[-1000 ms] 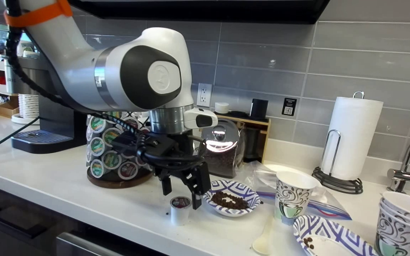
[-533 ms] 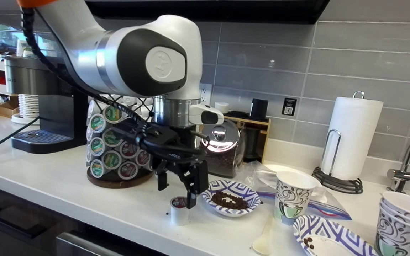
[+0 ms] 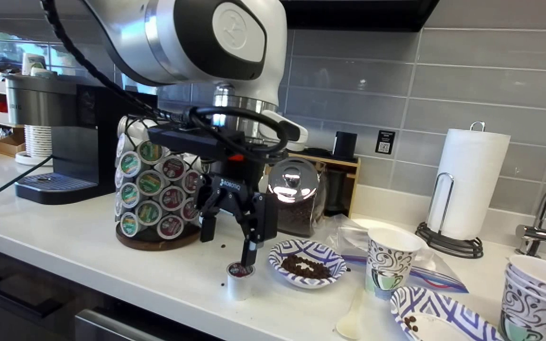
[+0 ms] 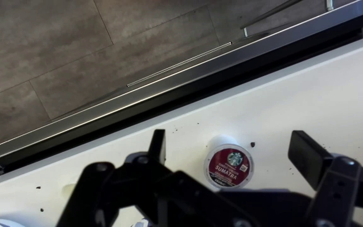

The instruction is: Take the k-cup off of the rack and put it on the counter

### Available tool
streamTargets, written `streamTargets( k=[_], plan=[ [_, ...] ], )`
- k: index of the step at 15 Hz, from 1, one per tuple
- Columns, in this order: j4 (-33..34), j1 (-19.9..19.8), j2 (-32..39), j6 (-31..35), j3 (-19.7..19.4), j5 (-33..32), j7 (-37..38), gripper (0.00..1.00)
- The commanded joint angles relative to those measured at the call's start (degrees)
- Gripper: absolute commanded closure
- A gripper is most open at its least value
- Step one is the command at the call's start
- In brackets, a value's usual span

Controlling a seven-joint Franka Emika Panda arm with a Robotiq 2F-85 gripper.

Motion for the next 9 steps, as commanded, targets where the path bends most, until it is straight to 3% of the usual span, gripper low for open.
streamTargets(
  k=[1, 9],
  plan=[
    [1.0, 0.0, -1.7, -4.5, 0.2, -0.4, 0.5, 0.00],
    [0.6, 0.2, -5.9, -6.3, 0.2, -4.1, 4.7, 0.00]
  ],
)
